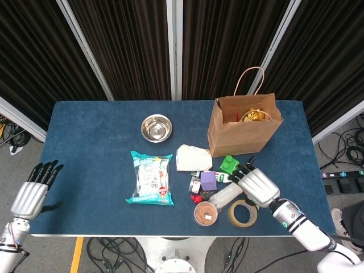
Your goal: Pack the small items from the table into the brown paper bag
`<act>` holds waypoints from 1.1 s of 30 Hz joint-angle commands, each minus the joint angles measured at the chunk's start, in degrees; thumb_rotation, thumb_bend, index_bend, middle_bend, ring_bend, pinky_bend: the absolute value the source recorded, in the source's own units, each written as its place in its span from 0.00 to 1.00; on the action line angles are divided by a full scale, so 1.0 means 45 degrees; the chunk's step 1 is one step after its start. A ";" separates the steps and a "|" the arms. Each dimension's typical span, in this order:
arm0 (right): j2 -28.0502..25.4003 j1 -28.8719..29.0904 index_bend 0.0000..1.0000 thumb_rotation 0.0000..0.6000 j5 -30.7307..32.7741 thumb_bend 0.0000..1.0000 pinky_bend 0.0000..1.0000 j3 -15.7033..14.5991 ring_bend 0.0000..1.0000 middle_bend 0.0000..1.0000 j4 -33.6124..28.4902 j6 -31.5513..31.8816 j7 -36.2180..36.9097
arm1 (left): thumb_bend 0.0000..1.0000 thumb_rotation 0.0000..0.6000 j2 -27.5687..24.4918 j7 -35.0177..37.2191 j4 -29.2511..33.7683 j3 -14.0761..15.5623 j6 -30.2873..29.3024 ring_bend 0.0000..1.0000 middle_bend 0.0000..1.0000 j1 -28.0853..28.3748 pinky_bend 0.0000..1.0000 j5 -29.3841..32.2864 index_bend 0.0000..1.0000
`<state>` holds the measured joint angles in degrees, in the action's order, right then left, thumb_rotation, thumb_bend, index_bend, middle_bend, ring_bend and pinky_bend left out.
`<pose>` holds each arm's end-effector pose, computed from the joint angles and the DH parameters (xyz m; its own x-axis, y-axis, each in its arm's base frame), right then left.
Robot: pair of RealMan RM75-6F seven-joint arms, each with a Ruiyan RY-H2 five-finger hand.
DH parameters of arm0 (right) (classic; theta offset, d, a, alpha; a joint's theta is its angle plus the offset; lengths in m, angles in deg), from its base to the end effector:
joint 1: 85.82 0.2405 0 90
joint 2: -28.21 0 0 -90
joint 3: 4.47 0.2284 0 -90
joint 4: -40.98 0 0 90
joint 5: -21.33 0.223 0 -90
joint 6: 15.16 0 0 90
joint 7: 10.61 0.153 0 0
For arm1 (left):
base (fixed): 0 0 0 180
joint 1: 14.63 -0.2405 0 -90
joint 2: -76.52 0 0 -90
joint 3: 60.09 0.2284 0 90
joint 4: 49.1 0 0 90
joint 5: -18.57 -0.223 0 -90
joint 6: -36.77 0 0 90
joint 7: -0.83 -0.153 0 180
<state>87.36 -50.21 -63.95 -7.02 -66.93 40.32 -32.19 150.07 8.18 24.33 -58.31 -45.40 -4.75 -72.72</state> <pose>-0.1609 -0.2533 0.0536 0.7295 -0.2054 0.6524 -0.6189 -0.6044 0.5017 -0.3204 0.2022 0.0945 0.4519 0.0921 0.8873 0.8858 -0.1643 -0.4340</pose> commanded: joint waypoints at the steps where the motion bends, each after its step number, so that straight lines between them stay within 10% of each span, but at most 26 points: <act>1: -0.0312 -0.0039 0.29 1.00 0.0194 0.00 0.25 -0.0358 0.17 0.29 -0.0454 -0.0585 -0.0417 | 0.06 1.00 0.0010 -0.0007 0.0000 0.0008 -0.0009 0.00 0.07 -0.0004 0.05 -0.0015 0.10; 12: -0.1110 -0.0562 0.35 1.00 -0.0143 0.00 0.27 -0.1302 0.21 0.34 -0.1477 -0.1057 -0.1514 | 0.06 1.00 0.0026 -0.0097 0.0156 0.0026 -0.0045 0.00 0.07 -0.0048 0.05 -0.0026 0.10; 33: 0.1614 -0.2483 0.46 1.00 -0.3348 0.00 0.27 -0.1931 0.26 0.41 0.2607 0.1596 0.0229 | 0.06 1.00 0.0226 -0.0316 -0.0084 -0.0002 -0.0182 0.00 0.07 -0.0082 0.05 -0.0113 0.10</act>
<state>94.15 -61.19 -78.50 -15.57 -55.61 47.15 -31.47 151.08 6.75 23.96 -58.30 -46.28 -5.13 -73.27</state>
